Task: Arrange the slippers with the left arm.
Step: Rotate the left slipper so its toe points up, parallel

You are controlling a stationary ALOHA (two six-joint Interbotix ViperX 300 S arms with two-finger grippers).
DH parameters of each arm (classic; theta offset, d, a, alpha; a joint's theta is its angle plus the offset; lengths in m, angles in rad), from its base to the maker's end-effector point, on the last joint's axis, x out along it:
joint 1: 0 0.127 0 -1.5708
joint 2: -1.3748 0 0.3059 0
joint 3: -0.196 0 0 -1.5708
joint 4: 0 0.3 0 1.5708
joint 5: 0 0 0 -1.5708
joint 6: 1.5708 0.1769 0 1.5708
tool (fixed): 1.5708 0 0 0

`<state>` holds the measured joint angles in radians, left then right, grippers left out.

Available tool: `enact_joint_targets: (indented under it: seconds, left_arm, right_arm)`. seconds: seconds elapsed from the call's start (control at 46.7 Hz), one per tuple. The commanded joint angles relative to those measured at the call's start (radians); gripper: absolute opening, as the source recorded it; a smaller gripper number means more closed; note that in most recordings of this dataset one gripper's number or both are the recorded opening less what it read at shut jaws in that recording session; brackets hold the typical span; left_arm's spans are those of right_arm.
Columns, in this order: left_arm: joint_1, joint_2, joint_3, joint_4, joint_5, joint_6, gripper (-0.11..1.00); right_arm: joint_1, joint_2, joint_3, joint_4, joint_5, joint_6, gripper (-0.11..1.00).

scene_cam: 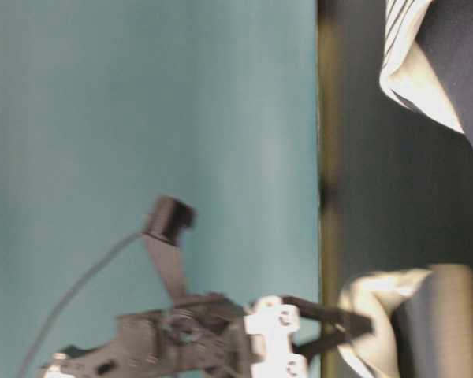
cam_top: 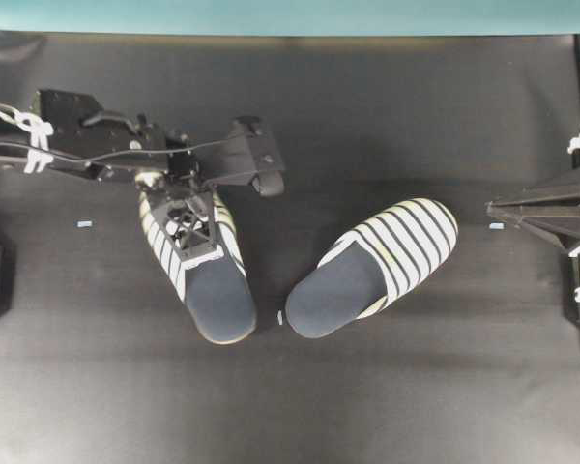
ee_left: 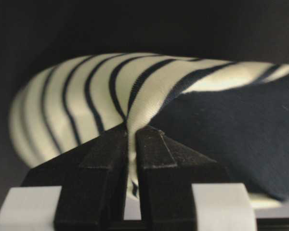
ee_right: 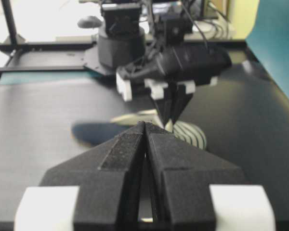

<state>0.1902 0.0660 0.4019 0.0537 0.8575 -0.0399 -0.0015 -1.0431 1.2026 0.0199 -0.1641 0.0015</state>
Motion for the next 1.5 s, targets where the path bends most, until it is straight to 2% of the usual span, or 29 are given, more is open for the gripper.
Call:
enact_joint_targets:
  seconds: [0.0, 0.171, 0.428, 0.813, 1.199, 1.477]
  left_arm:
    - [-0.003, -0.04, -0.048, 0.006, -0.011, 0.06, 0.03]
    - [-0.005, -0.035, -0.072, 0.008, -0.075, 0.107, 0.03]
    - [-0.014, 0.002, -0.037, 0.008, -0.212, 0.175, 0.03]
    - [-0.043, 0.081, -0.014, 0.008, -0.278, 0.164, 0.03]
    - [-0.043, 0.115, -0.037, 0.008, -0.278, 0.155, 0.03]
    - [-0.041, 0.115, -0.035, 0.008, -0.275, 0.179, 0.03]
  right_arm:
    - [-0.006, 0.005, -0.003, 0.003, -0.006, 0.005, 0.01]
    - [-0.006, 0.006, 0.003, 0.003, -0.006, 0.005, 0.01]
    - [-0.006, 0.005, 0.008, 0.003, -0.006, 0.006, 0.01]
    - [-0.006, 0.006, 0.011, 0.003, -0.006, 0.006, 0.01]
    - [-0.006, 0.006, 0.015, 0.003, -0.009, 0.006, 0.01]
    - [-0.006, 0.005, 0.017, 0.003, -0.011, 0.006, 0.01]
